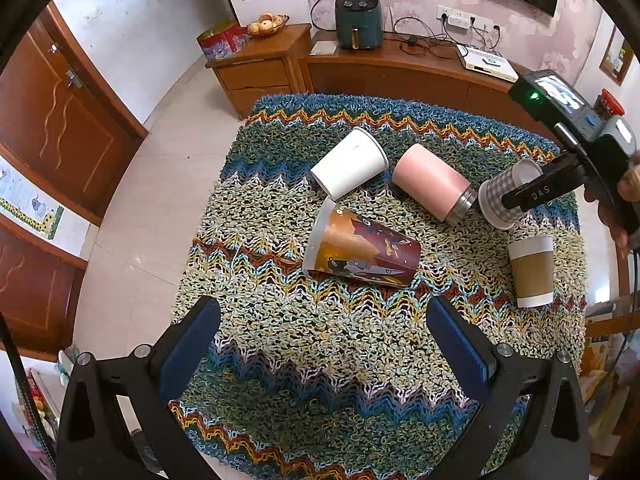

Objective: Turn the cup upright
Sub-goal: 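Close the right gripper on the gingham cup's side and lift it, then rotate the held gingham cup with the right gripper until its rim faces up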

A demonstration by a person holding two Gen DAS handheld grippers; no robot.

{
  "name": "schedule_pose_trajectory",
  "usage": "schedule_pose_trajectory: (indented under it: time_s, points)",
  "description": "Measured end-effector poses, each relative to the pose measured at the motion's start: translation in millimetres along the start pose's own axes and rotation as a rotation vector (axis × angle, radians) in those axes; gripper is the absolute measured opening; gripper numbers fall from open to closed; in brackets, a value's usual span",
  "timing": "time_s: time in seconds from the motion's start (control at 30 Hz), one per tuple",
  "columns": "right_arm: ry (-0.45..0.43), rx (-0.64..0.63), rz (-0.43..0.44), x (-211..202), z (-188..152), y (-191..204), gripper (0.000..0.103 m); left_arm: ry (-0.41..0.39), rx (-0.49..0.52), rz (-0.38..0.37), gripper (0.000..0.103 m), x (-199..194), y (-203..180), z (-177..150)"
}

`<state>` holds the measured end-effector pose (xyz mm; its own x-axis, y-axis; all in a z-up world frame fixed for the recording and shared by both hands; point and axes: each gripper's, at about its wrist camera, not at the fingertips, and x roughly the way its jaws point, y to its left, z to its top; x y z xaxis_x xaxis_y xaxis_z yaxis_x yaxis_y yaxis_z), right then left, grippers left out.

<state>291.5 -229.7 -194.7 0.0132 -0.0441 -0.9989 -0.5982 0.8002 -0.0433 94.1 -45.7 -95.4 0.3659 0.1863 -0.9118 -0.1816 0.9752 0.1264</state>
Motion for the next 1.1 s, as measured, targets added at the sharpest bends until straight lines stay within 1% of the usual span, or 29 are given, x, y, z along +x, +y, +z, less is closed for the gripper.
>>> schedule_pose_trajectory:
  time_s: [0.17, 0.23, 0.33, 0.5, 0.67, 0.73, 0.8, 1.0, 1.1]
  points:
    - [-0.119, 0.081, 0.005, -35.7, -25.0, 6.6, 0.058, -0.023, 0.003, -0.007, 0.102, -14.1, 3.8, -6.4]
    - [-0.176, 0.118, 0.006, -55.4, -35.1, 18.9, 0.058, -0.043, 0.011, -0.012, 0.102, -22.8, 6.1, -9.1]
    - [-0.257, 0.178, 0.047, -78.6, -53.4, 32.4, 0.058, -0.072, 0.023, -0.016, 0.102, -34.4, 11.1, -11.4]
    - [-0.389, 0.294, 0.035, -104.3, -98.4, 69.9, 0.058, -0.108, 0.043, -0.039, 0.103, -49.4, 22.7, -15.9]
    - [-0.513, 0.442, -0.004, -102.9, -147.2, 112.9, 0.058, -0.136, 0.084, -0.072, 0.103, -55.0, 38.6, -27.7]
    - [-0.572, 0.494, -0.032, -98.0, -165.9, 131.7, 0.058, -0.142, 0.107, -0.083, 0.103, -53.7, 44.3, -34.9]
    - [-0.628, 0.543, -0.078, -95.1, -183.3, 150.6, 0.058, -0.146, 0.125, -0.091, 0.103, -52.4, 47.3, -41.1]
    - [-0.746, 0.648, -0.148, -90.3, -211.9, 192.6, 0.059, -0.158, 0.167, -0.116, 0.103, -49.2, 56.0, -63.2]
    - [-0.793, 0.675, -0.172, -92.4, -221.2, 206.6, 0.058, -0.163, 0.181, -0.128, 0.103, -49.0, 60.2, -72.5]
